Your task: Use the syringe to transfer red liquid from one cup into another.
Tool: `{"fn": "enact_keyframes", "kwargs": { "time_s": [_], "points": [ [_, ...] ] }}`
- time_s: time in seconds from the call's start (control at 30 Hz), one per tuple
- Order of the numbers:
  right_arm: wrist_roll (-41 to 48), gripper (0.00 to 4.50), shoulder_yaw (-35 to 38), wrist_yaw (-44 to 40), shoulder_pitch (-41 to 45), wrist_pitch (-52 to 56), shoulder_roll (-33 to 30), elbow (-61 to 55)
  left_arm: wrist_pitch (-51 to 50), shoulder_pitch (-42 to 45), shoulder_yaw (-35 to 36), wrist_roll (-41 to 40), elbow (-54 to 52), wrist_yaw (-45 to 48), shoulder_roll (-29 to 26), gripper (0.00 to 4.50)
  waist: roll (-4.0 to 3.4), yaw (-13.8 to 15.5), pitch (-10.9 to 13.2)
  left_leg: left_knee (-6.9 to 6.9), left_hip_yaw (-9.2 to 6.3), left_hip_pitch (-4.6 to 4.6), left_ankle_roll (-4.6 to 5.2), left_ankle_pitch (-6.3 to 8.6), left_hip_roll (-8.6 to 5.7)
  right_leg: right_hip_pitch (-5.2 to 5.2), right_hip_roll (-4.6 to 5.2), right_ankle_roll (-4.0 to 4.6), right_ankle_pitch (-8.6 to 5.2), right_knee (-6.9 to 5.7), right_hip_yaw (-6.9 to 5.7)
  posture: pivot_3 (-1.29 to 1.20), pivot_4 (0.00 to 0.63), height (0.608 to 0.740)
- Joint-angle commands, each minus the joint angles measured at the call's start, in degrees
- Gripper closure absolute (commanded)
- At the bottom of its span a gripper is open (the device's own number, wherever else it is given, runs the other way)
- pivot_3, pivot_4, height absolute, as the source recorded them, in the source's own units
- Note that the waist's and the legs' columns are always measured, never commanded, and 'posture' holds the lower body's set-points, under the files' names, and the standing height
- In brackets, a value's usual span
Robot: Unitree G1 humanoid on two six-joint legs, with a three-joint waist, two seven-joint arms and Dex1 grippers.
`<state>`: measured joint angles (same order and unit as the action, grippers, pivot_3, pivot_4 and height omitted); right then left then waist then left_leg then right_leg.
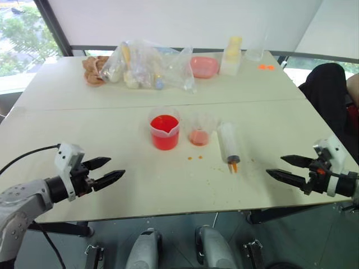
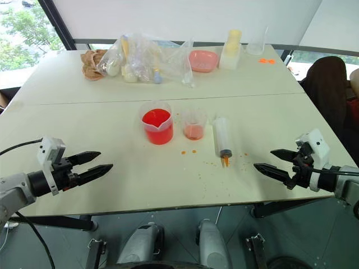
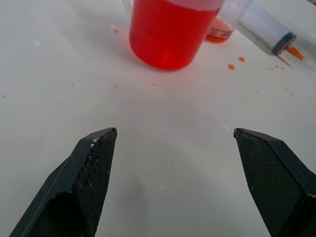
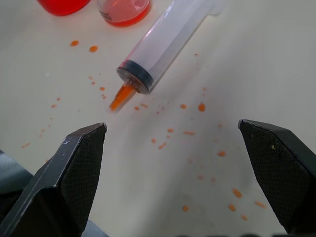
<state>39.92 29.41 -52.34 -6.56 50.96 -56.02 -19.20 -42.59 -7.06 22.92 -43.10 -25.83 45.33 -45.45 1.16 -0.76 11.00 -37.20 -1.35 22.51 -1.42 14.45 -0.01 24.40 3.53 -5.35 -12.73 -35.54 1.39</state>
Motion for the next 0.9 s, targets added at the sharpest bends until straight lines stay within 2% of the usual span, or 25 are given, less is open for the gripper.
{"fn": "enact_keyframes", "kwargs": {
  "time_s": [0.03,0.4,0.5,0.63,0.73,0.9],
  "points": [
    [-0.6,0.02,-0.7,0.6,0.6,0.3,-1.0,-0.6,2.4,1.3,-1.7,1.7,0.8,0.7,0.0,0.52,0.0,0.0,0.0,0.01,0.01,0.0,0.0,0.0,0.0,0.0,0.0,0.0,0.0,0.03,0.0,0.0,0.15,0.74],
    [-1.0,0.02,-3.1,6.7,4.4,6.2,-1.4,0.3,3.4,1.4,-4.6,2.9,0.7,0.2,2.9,0.52,0.0,0.1,0.0,0.09,0.04,0.12,0.02,0.02,-0.02,0.01,0.03,0.2,0.14,0.21,0.0,0.0,0.15,0.74],
    [-0.6,0.02,-3.0,7.4,6.2,7.3,-1.3,0.4,3.6,1.7,-4.8,3.5,1.2,0.3,2.4,0.52,0.0,0.1,0.0,0.08,0.04,0.12,0.03,0.02,-0.03,0.01,0.02,0.17,0.13,0.21,0.0,0.0,0.15,0.74],
    [2.2,0.02,-5.3,8.4,12.2,17.3,-4.1,1.5,4.0,4.3,-4.8,4.9,2.9,2.0,-0.5,0.52,0.02,0.1,0.0,0.07,0.03,0.11,0.02,0.02,-0.02,0.02,0.02,0.17,0.12,0.2,0.0,0.0,0.15,0.74],
    [0.9,0.02,-8.6,9.6,19.4,18.3,-5.8,3.5,1.8,8.0,-4.3,2.8,2.4,5.0,-4.5,0.52,0.02,0.0,0.0,0.08,0.03,0.15,0.03,0.02,-0.02,0.05,0.02,0.21,0.14,0.21,0.0,0.0,0.15,0.74],
    [2.9,0.02,-19.3,8.5,43.3,30.0,-5.4,13.4,0.9,17.6,-6.7,1.6,6.6,14.3,-12.7,0.52,-0.04,-0.5,0.1,0.04,0.1,0.33,0.03,0.01,-0.02,0.28,0.0,0.27,0.19,0.2,0.0,0.0,0.15,0.74]
  ]
}}
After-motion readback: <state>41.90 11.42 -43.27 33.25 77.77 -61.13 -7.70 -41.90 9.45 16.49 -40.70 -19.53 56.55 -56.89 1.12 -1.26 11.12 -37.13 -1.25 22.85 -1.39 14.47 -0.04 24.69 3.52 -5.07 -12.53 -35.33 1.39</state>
